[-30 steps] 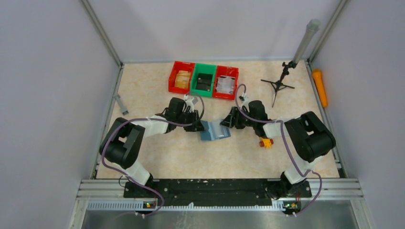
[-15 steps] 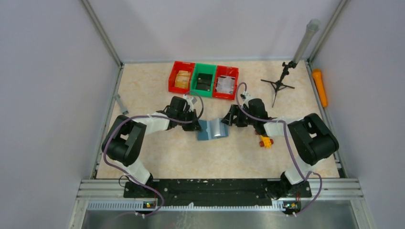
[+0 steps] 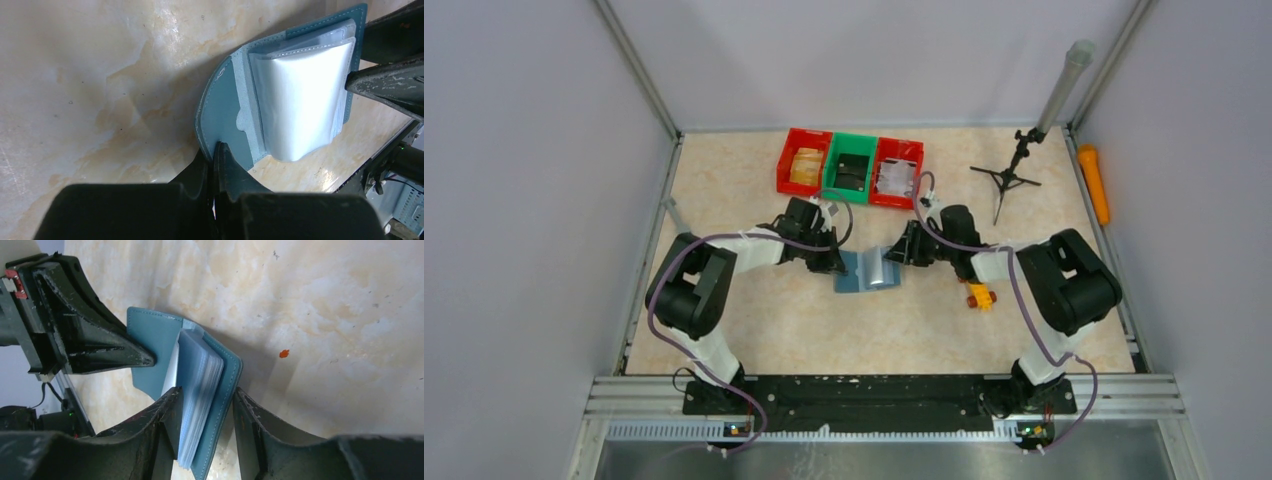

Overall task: Take the credit cards out of the card holder
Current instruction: Open the card holder at the center of the board, then remove the credit card from the card holder.

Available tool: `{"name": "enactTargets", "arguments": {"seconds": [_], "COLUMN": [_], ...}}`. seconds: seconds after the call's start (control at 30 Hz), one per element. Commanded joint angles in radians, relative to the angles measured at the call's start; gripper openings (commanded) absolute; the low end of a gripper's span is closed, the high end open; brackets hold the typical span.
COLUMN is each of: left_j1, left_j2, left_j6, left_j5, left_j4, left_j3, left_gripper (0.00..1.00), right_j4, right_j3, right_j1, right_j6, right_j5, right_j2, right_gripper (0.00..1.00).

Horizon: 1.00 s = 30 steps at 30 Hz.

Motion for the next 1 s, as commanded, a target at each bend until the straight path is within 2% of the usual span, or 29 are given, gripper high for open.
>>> {"name": "enactTargets", "arguments": {"seconds": [0.0,0.23,0.43,0.77,0.97], "left_j1": [0.005,0.005,0.004,0.004,0.004], "left_j2": [0.037,0.042,0.052,0.058,0.057], "left_j6": [0.024,0.026,0.026,0.026,0.026], "left_j5": [-0.109,-0.117,-0.126,-0.130,-0.117], "left_j4": [-0.049,-0.058,-0.070,-0.074,-0.069], "left_j3": [0.012,0.019,0.025,0.030,0.028], "left_gripper": [0.00,0.00,0.00,0.00,0.00], "right_j4": [0.085,0.115,0.138,0.078,0.039], "right_j3": [-0.017,-0.035,-0.046,-0.040,-0.018], "right_j1": [0.009,0.009,0.009,0.009,0.017], "right_j6": [0.024,0.044,0.056,0.024,0.003], "right_j5": [-0.052,-0.075,-0.090,-0.036,-0.036], "right_j2": [-0.016,-0.037,-0.054,-0.092,-0.073], "right_gripper": [0.41,0.36,0.41,0.25,0.24]}}
